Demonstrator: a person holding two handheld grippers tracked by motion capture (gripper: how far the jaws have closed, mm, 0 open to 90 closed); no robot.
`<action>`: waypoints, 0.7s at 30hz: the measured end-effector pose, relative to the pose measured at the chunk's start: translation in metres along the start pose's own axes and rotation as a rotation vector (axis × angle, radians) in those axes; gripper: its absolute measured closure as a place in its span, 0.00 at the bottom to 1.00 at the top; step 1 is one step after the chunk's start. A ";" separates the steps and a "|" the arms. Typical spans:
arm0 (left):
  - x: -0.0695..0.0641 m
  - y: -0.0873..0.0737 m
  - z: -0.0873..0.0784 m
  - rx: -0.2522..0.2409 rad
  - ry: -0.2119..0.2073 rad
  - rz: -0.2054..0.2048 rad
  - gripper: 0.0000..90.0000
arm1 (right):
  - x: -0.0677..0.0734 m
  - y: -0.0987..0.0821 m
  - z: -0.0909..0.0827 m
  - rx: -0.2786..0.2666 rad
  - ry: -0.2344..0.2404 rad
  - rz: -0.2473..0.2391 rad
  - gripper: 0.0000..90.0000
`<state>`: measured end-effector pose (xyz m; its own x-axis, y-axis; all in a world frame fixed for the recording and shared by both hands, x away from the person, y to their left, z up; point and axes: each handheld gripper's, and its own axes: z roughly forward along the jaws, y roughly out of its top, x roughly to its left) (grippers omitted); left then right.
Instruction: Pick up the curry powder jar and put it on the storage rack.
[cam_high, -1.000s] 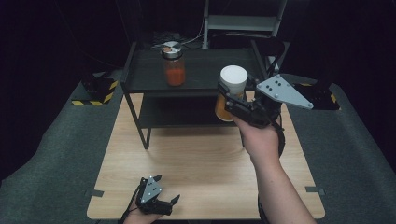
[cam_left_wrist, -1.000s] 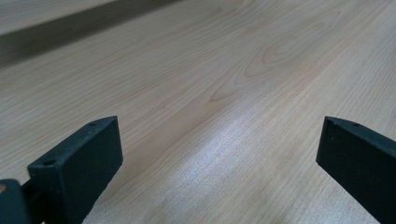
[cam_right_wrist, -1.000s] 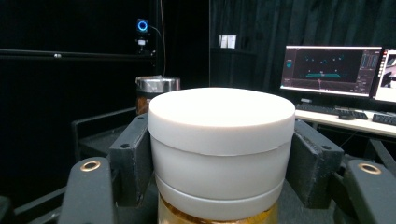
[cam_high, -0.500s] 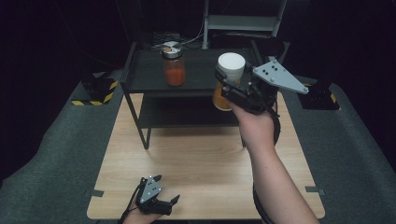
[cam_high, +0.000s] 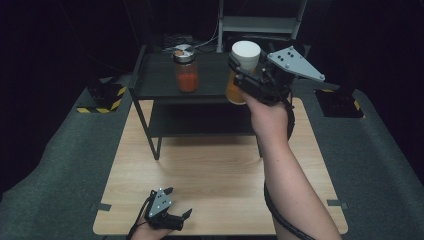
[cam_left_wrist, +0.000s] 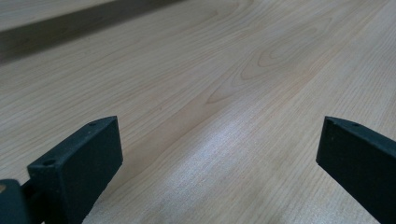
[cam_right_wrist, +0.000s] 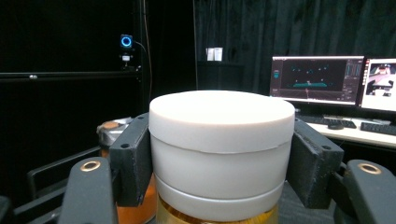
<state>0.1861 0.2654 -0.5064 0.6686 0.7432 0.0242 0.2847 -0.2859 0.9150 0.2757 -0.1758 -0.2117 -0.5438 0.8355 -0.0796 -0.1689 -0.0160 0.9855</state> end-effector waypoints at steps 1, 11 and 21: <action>0.000 0.000 0.000 0.000 0.000 0.001 0.01 | 0.000 0.000 0.002 -0.002 -0.002 -0.002 0.37; 0.000 -0.001 0.000 -0.003 -0.001 -0.002 0.01 | -0.002 -0.002 0.025 0.010 -0.030 -0.002 0.37; 0.000 -0.001 0.000 -0.006 -0.002 -0.005 0.01 | -0.012 -0.006 0.045 0.027 -0.043 -0.003 0.37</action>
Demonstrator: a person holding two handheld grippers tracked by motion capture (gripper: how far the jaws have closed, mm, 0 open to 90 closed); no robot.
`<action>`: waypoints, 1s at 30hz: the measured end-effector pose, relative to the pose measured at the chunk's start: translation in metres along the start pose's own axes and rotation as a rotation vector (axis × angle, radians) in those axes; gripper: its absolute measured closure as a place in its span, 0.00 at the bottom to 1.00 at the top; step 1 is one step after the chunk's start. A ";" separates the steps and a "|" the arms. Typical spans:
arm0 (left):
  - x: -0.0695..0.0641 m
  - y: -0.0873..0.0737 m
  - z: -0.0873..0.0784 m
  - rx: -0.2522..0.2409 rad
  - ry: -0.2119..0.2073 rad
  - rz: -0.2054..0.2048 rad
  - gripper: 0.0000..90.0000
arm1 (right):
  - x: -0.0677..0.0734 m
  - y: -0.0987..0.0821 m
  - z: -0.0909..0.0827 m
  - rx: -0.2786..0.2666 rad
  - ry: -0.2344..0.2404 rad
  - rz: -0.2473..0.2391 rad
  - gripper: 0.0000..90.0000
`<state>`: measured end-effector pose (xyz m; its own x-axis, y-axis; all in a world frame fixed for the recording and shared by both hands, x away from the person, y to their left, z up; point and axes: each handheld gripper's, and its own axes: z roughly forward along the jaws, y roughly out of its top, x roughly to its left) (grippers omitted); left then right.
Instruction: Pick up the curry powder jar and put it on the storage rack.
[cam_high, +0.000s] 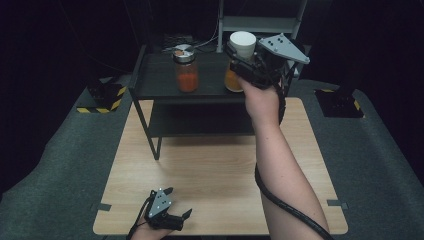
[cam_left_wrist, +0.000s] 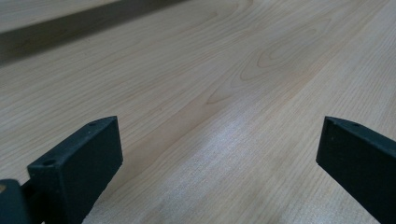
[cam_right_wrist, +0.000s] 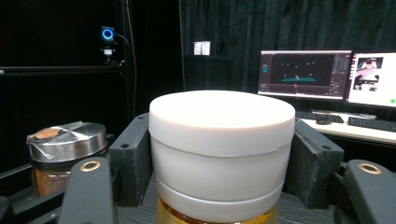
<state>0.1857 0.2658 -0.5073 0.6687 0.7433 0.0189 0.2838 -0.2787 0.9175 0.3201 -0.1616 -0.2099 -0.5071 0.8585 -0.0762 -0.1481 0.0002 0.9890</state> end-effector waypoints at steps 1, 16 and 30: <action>0.000 0.000 0.000 0.000 -0.001 -0.002 0.01 | 0.000 -0.001 0.003 0.004 0.001 -0.005 0.37; 0.001 0.000 0.000 -0.002 -0.001 -0.005 0.01 | -0.002 -0.005 0.014 0.005 0.019 0.007 0.37; 0.001 -0.001 -0.001 -0.003 -0.004 -0.008 0.01 | 0.004 -0.005 0.017 0.011 0.010 -0.031 0.36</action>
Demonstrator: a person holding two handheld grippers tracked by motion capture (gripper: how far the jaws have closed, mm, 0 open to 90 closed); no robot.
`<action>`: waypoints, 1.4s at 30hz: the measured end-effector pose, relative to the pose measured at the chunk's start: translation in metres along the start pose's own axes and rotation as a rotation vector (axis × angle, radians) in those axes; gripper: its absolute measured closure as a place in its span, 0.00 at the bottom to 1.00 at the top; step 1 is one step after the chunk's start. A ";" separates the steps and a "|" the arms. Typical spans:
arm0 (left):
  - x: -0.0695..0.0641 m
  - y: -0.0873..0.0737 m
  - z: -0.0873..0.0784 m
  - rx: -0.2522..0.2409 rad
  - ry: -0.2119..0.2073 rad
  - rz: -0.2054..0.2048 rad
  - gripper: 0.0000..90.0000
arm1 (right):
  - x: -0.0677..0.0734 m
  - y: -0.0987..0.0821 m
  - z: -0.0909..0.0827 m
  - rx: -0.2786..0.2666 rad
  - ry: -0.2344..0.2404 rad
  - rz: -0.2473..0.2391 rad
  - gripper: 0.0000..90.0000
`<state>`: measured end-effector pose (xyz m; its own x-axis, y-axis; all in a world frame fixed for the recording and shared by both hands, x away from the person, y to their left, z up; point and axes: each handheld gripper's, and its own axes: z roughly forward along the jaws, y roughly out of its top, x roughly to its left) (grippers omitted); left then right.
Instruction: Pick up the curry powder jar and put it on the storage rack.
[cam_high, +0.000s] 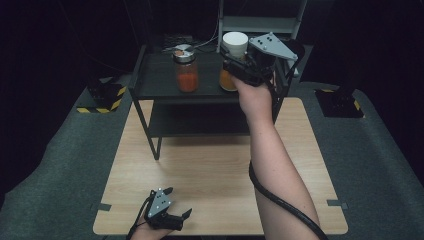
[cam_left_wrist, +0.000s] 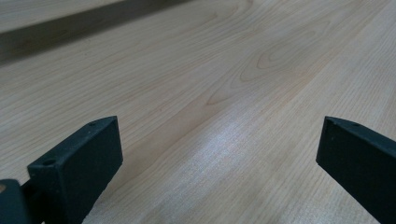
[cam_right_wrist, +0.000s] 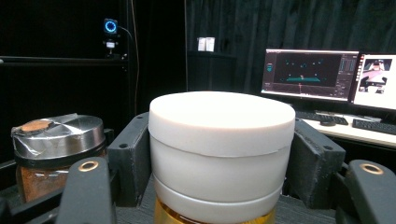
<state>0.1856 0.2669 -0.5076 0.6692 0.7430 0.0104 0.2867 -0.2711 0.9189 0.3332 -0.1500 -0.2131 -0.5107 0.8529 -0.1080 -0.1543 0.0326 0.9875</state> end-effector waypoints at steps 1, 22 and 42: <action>0.000 0.000 0.000 0.000 0.000 0.000 0.01 | 0.000 0.000 0.000 0.000 0.000 0.000 0.36; 0.002 0.000 0.000 -0.003 -0.004 -0.010 0.01 | 0.000 -0.004 -0.010 0.002 0.002 0.020 0.00; 0.001 -0.002 -0.001 -0.008 -0.001 -0.002 0.01 | 0.010 -0.019 -0.041 -0.041 0.054 0.003 0.00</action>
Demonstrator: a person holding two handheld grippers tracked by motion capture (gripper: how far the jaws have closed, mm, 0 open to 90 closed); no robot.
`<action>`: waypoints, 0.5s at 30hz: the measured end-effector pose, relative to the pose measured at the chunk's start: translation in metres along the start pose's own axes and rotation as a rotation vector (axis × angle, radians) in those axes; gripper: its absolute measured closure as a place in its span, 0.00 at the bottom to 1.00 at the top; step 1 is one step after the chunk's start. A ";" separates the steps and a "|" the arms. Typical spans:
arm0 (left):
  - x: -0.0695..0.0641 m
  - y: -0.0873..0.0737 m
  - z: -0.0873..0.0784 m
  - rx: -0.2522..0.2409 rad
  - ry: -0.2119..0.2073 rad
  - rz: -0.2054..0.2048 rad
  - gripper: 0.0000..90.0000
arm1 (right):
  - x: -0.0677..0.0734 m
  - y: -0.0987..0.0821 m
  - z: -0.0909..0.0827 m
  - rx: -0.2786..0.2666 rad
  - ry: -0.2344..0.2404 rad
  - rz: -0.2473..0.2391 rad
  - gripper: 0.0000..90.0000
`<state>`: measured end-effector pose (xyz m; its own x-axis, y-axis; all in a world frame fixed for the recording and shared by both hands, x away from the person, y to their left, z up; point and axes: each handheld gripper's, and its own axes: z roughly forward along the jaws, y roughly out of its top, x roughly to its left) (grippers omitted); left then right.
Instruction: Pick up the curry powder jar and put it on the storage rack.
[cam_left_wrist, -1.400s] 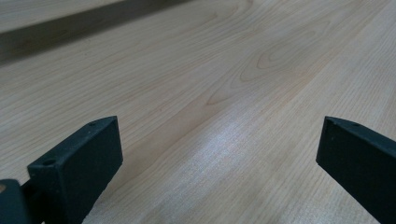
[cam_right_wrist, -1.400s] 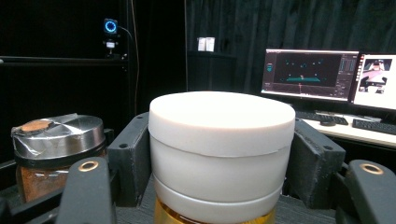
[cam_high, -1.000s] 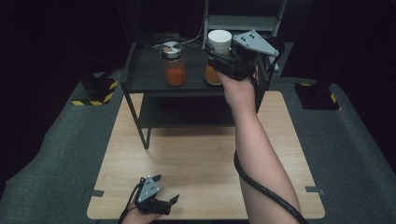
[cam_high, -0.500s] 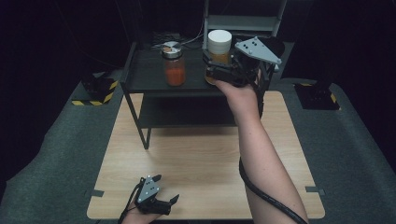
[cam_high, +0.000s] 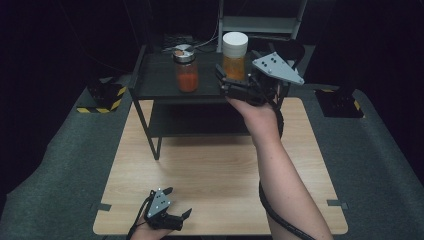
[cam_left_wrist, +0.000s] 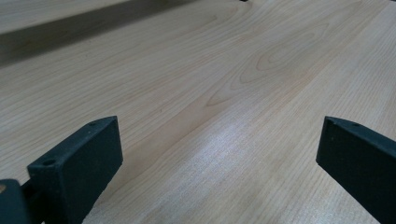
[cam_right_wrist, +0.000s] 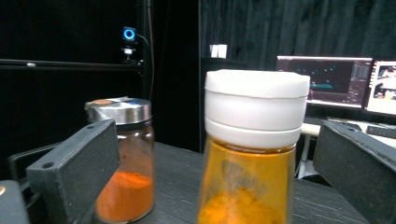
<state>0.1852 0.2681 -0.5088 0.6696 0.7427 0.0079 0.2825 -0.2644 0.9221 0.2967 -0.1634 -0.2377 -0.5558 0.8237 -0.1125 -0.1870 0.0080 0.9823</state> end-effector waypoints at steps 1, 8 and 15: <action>0.000 0.000 0.000 0.000 0.000 0.000 0.01 | 0.001 -0.001 -0.002 -0.003 0.003 -0.004 0.00; -0.001 0.000 0.000 -0.001 0.000 0.013 0.01 | 0.004 -0.008 -0.015 -0.024 0.012 -0.010 0.00; -0.002 0.000 0.000 0.001 -0.001 0.024 0.01 | 0.010 -0.016 -0.024 -0.023 0.015 -0.019 0.00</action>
<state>0.1838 0.2670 -0.5086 0.6770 0.7353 0.0297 0.2666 -0.2827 0.9214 0.2745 -0.1690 -0.2579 -0.5642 0.8148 -0.1335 -0.2159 0.0105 0.9764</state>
